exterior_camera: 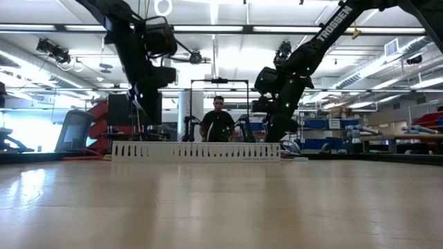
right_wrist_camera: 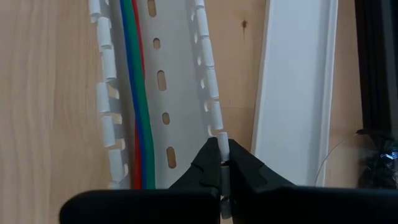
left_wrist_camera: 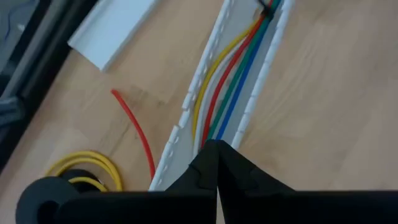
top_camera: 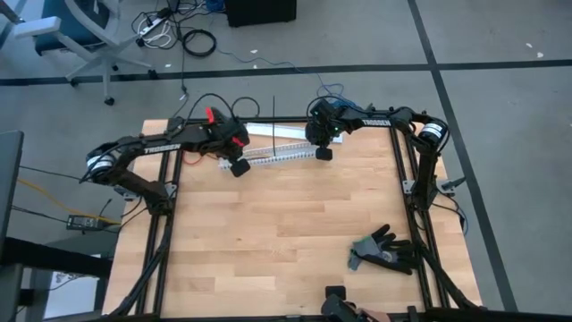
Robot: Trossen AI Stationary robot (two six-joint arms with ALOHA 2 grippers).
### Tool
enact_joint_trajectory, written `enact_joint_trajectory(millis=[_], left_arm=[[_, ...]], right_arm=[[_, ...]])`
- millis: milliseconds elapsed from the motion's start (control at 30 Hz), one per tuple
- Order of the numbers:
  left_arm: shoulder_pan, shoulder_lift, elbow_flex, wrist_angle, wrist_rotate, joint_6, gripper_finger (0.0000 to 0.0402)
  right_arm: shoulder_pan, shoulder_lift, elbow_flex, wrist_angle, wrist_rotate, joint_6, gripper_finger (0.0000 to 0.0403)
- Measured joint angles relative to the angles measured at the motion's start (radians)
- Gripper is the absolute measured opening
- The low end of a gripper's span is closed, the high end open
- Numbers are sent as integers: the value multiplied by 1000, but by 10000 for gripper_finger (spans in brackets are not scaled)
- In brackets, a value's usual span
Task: Ziptie cables
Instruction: Put the zip tied cables in the cable duct, then adjust the white cable duct
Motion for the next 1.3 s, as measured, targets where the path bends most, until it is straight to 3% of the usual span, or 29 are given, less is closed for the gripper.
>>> enact_joint_trajectory(millis=[467, 633, 800, 1067, 1233, 1300], left_arm=[[-46, -11, 0, 2, -14, -1, 7], [-45, -11, -3, 8, -29, 21, 7], [-45, -11, -80, 94, -33, 41, 7], [-45, -61, -263, 332, 5, 21, 7], [-41, -138, -382, 585, 1, 23, 7], [-32, -162, -415, 708, -33, 33, 7]], right_arm=[[18, -67, -2, -48, 32, 37, 101], [18, -178, -1, -163, 153, 86, 118], [28, -343, -23, -368, 122, 293, 112], [235, -764, -397, -310, 134, 654, 75], [450, -1013, -666, -107, 176, 967, 53], [528, -1070, -755, 27, 245, 1063, 46]])
